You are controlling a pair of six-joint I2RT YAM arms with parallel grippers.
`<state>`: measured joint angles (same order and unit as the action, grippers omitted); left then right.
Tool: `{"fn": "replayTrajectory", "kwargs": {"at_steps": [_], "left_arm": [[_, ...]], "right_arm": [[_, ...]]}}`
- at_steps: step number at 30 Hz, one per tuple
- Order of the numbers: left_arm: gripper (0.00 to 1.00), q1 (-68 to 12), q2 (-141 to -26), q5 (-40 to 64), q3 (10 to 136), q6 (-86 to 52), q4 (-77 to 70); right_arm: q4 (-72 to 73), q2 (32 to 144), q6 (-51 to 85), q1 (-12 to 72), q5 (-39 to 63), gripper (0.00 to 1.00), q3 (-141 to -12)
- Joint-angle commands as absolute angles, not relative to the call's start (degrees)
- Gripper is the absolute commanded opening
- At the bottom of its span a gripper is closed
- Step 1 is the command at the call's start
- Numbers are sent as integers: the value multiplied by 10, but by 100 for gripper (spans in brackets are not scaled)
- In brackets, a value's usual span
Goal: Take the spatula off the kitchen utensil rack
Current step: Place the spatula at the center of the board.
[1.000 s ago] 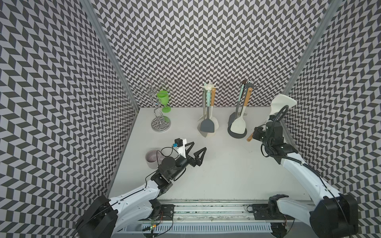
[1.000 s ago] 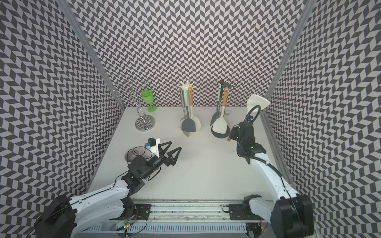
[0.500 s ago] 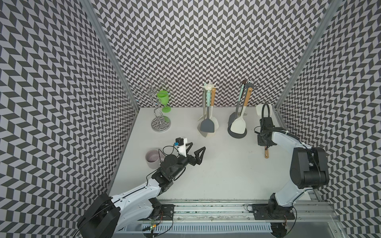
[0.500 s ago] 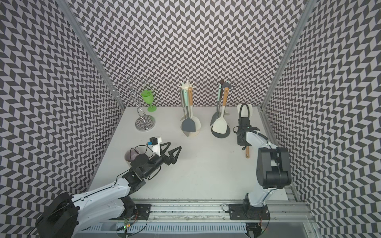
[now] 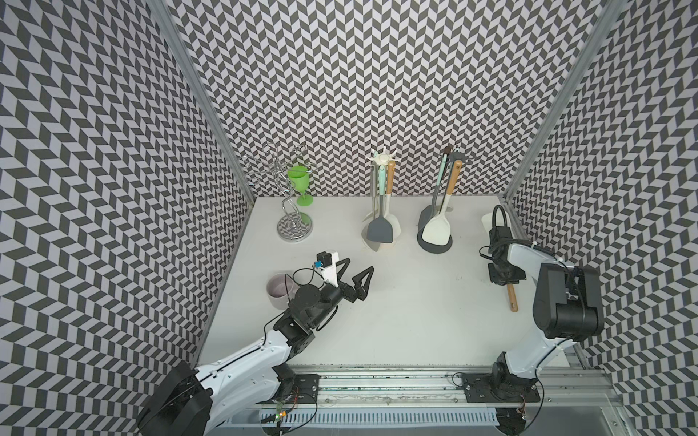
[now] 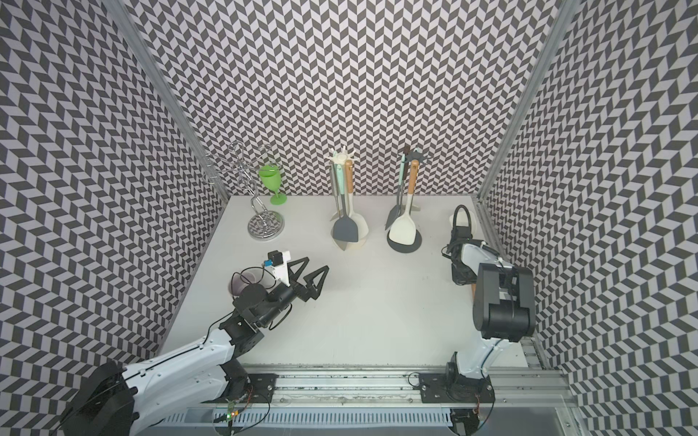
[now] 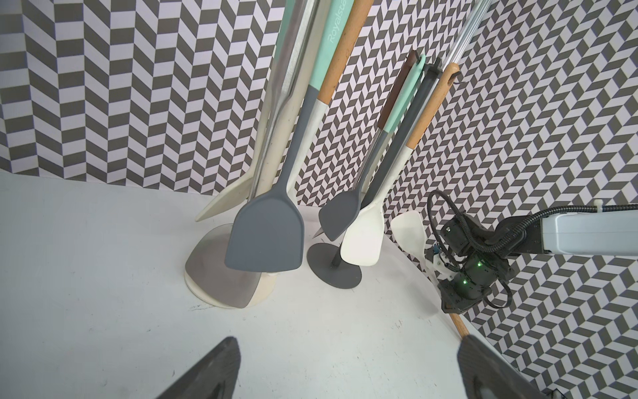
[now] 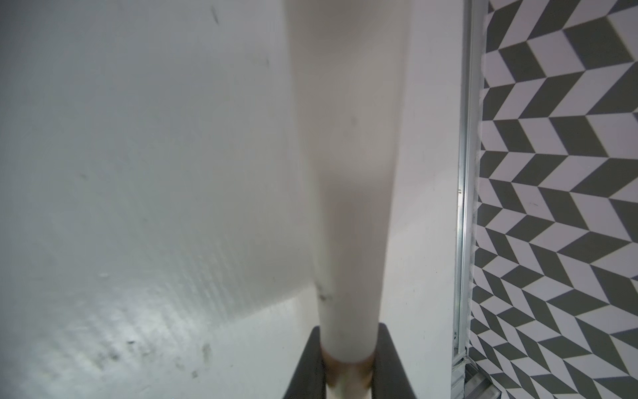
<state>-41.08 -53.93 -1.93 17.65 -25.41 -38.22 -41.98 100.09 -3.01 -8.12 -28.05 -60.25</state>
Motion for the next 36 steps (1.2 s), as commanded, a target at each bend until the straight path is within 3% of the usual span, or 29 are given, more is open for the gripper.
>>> {"fn": "replayTrajectory", "kwargs": {"at_steps": [1, 11, 19, 29, 32, 36], "left_arm": [[100, -405, -534, -25, 170, -245, -381], [100, -404, -536, -22, 169, -243, -384], [100, -404, -534, -21, 166, -243, -388], [100, -403, -534, -21, 164, -243, -391], [100, -403, -531, -20, 163, -243, -392], [100, -403, -530, -17, 160, -243, -397]], "right_arm": [[-399, 1030, -33, -89, -298, 0, -616], [-405, 1090, -29, -94, -309, 1, -634], [-404, 1099, -32, -93, -307, 24, -643], [-396, 1089, -33, -94, -302, 35, -640], [-397, 1080, -31, -94, -300, 48, -644], [-407, 1050, -21, -94, -286, 76, -659]]}}
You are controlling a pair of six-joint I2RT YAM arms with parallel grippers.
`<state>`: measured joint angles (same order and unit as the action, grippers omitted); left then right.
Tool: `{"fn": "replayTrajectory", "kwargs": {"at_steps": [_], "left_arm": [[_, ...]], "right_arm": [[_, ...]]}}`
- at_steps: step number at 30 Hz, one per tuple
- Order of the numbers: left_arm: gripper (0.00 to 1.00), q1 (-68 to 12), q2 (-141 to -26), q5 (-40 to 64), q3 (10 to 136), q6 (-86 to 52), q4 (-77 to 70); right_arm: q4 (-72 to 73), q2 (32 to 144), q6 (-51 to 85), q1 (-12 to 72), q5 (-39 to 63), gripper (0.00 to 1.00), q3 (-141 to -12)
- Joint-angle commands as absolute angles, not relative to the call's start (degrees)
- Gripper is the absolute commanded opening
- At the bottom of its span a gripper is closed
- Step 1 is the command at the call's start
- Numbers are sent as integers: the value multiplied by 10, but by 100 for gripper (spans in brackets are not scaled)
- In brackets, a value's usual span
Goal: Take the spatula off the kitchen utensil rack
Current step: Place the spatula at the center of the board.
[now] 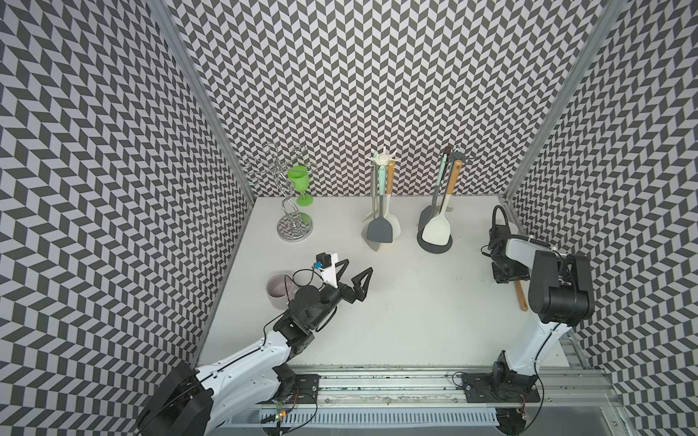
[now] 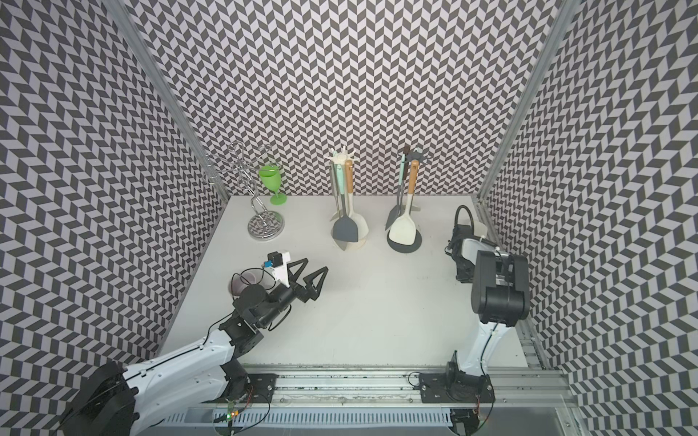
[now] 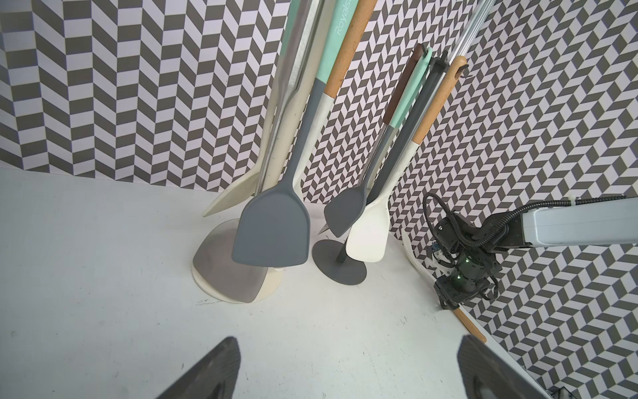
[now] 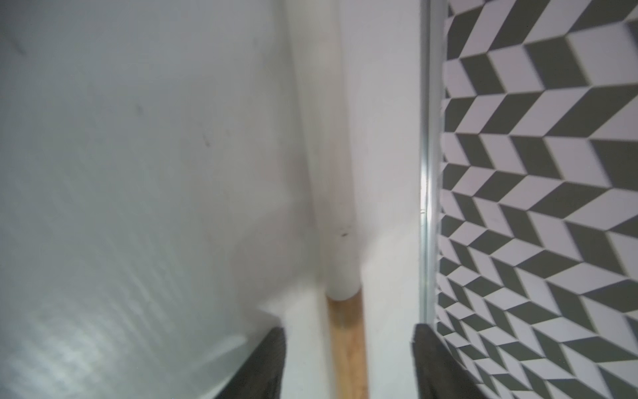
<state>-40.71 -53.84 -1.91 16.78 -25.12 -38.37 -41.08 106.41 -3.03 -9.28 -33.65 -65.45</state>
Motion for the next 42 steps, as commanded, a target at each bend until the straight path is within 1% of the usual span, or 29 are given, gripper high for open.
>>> {"fn": "replayTrajectory", "kwargs": {"at_steps": [1, 4, 5, 6, 7, 15, 21, 25, 26, 28, 32, 34, 35, 38, 42], "left_arm": [[100, -403, -530, -15, 159, -243, -399], [100, -403, -528, -12, 157, -245, -401], [100, -403, -525, -12, 157, -245, -401], [100, -403, -522, -12, 156, -246, -401], [100, -403, -518, -11, 155, -247, -401], [100, -403, -492, -12, 141, -240, -409], [100, -404, -492, -2, 143, -230, -409], [100, -405, -492, -40, 158, -236, -374], [100, -405, -490, -47, 160, -237, -367], [100, -405, -483, -51, 158, -238, -364], [100, -406, -465, -36, 149, -234, -377], [100, -405, -458, -23, 145, -237, -383], [100, -406, -456, -17, 140, -236, -393], [100, -406, -463, -16, 127, -229, -420], [100, -406, -498, -11, 135, -197, -425]], "right_arm": [[-409, 1037, -18, -93, -282, 81, -664], [-410, 989, -9, -92, -266, 87, -666], [-409, 972, -7, -92, -259, 91, -666], [-404, 952, -5, -92, -250, 97, -667], [-399, 934, -1, -92, -244, 99, -665], [-329, 753, 54, -92, -163, 100, -637], [-281, 620, 147, -92, -100, 100, -580], [-256, 523, 216, -92, -87, 100, -523], [-249, 498, 227, -92, -70, 100, -508], [-217, 450, 233, -93, -3, 100, -476], [-100, 387, 286, -93, 141, 100, -395], [-21, 385, 293, -93, 155, 100, -355], [18, 390, 333, -93, 216, 97, -336], [130, 426, 336, -93, 287, 90, -295], [256, 489, 337, -88, 343, 77, -266]]}}
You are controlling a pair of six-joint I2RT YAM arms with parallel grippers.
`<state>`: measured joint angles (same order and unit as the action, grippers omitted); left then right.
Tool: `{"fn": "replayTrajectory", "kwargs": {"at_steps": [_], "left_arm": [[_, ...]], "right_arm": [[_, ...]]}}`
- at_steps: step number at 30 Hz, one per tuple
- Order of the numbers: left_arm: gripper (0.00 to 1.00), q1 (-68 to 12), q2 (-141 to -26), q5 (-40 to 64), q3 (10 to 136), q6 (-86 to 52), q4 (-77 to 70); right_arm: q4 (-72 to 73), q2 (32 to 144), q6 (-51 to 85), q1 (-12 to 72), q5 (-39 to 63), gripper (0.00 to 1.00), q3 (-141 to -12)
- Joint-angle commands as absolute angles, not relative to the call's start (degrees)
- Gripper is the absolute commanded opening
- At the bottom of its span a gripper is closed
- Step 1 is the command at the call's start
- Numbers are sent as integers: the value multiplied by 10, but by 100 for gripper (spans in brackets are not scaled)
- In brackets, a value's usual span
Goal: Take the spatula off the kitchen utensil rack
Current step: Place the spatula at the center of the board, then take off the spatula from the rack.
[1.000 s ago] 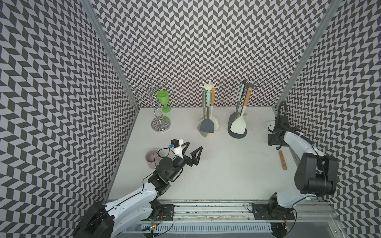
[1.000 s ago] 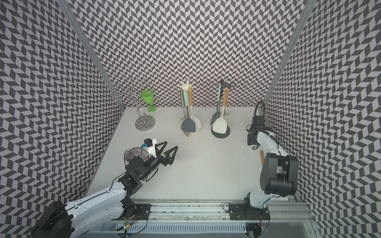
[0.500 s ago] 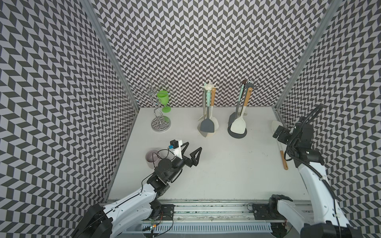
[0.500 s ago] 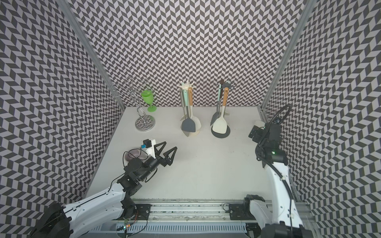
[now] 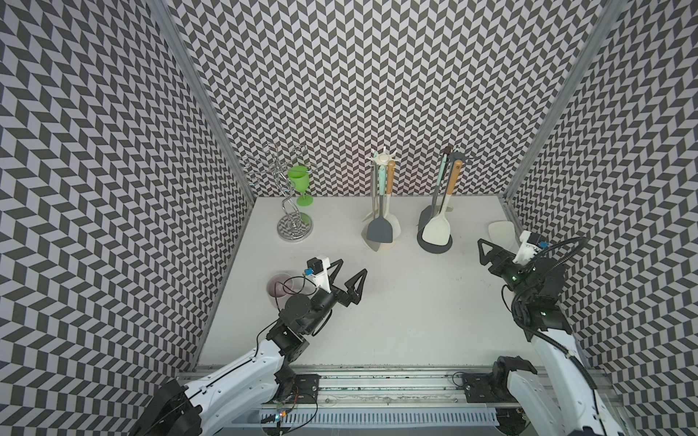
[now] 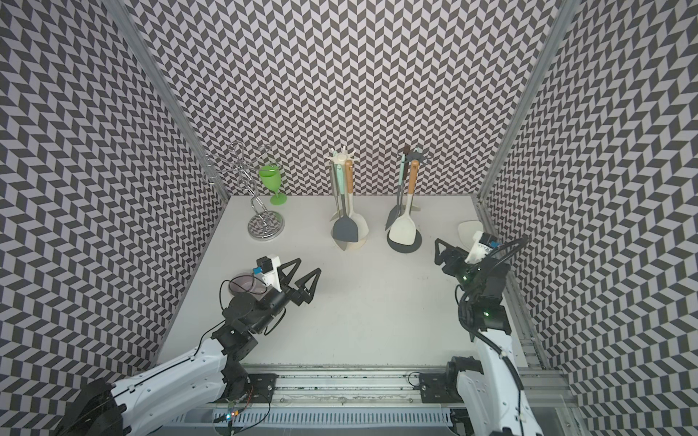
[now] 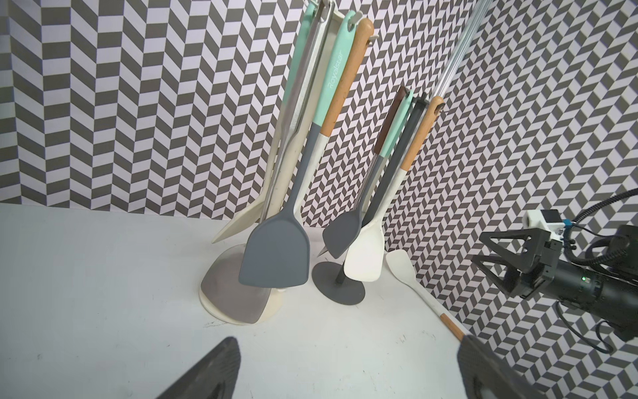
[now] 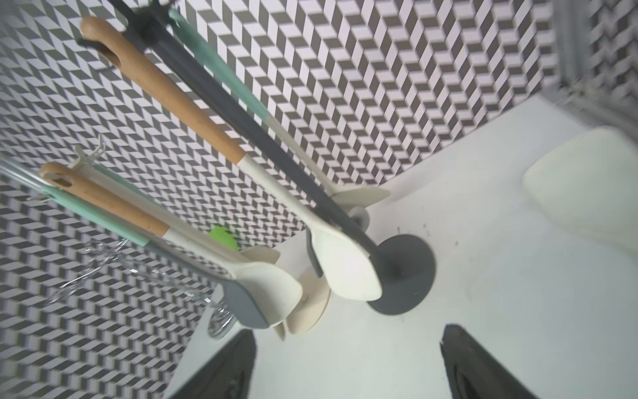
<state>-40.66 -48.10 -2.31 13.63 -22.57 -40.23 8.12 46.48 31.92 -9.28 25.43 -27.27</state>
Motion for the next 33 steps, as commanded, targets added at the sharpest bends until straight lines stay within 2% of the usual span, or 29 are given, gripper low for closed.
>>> {"fn": "replayTrajectory", "kwargs": {"at_steps": [1, 5, 12, 18, 22, 25, 33], "left_arm": [[100, -406, -509, -12, 136, -194, -428], [100, -405, -565, 6, 160, -193, -431], [100, -404, -657, 101, 200, -215, -449], [100, -403, -687, 133, 216, -221, -451], [100, -404, -681, 132, 211, -216, -455], [100, -404, -674, 127, 207, -214, -455], [100, -404, -648, 115, 204, -198, -440]], "right_arm": [[273, 503, 335, -83, 347, 76, -268], [298, 559, 290, -22, 303, 74, -307], [283, 631, 176, 77, 190, 69, -396], [317, 678, 140, 79, 176, 68, -438], [333, 714, 129, 79, 160, 64, -470], [346, 747, 126, 79, 160, 52, -498], [329, 827, 106, 79, 143, 50, -580]]}}
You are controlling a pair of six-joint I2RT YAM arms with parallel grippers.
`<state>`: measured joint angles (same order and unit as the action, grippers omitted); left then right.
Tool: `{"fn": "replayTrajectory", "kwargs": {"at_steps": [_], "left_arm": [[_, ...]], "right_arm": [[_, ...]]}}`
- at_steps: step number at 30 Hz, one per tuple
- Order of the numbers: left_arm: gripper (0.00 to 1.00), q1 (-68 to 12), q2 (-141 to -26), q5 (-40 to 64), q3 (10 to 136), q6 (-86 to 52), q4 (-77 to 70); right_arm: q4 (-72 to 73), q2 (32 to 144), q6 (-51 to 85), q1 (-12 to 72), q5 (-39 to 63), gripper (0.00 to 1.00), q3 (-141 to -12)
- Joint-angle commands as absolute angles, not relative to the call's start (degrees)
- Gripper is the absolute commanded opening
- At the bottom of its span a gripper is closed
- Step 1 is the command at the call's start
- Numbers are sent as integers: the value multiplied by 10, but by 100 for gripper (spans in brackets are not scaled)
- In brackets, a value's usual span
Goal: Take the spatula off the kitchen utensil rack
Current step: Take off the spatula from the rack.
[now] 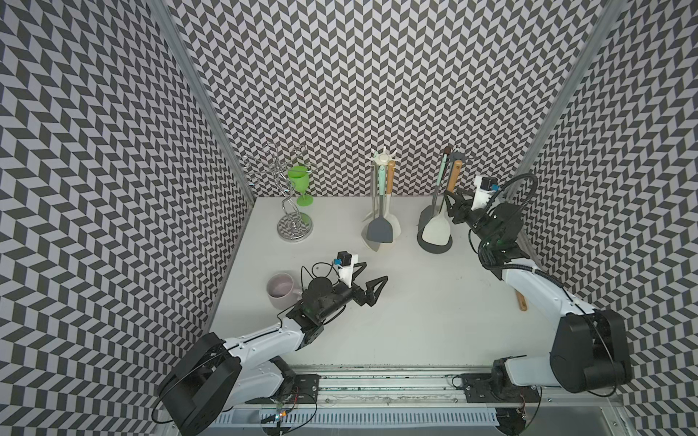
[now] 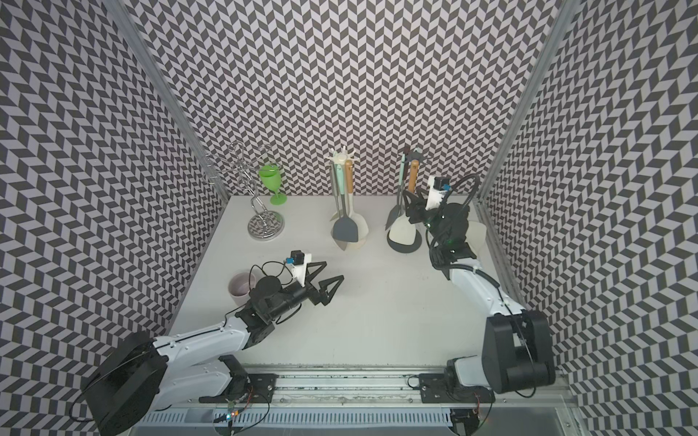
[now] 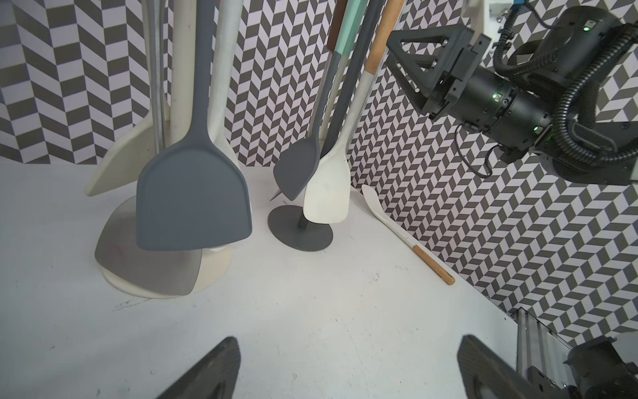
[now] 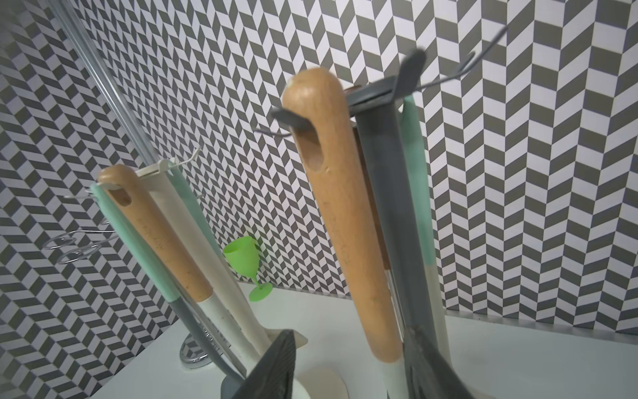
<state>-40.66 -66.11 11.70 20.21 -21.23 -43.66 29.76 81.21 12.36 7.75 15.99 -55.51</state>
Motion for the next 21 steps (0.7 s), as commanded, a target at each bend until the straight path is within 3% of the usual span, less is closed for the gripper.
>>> {"fn": "replayTrajectory", "kwargs": {"at_steps": [1, 9, 16, 21], "left_arm": [[100, -404, -644, 112, 201, -198, -441], [100, -404, -631, 107, 196, -194, -441], [100, -406, -618, 120, 199, -193, -434], [100, -406, -596, 110, 194, -190, -426]], "right_arm": [[324, 833, 102, 79, 140, 50, -587], [316, 879, 84, 79, 136, 48, -614], [302, 893, 68, 95, 142, 35, -633], [288, 882, 50, 110, 125, 20, -635]]}}
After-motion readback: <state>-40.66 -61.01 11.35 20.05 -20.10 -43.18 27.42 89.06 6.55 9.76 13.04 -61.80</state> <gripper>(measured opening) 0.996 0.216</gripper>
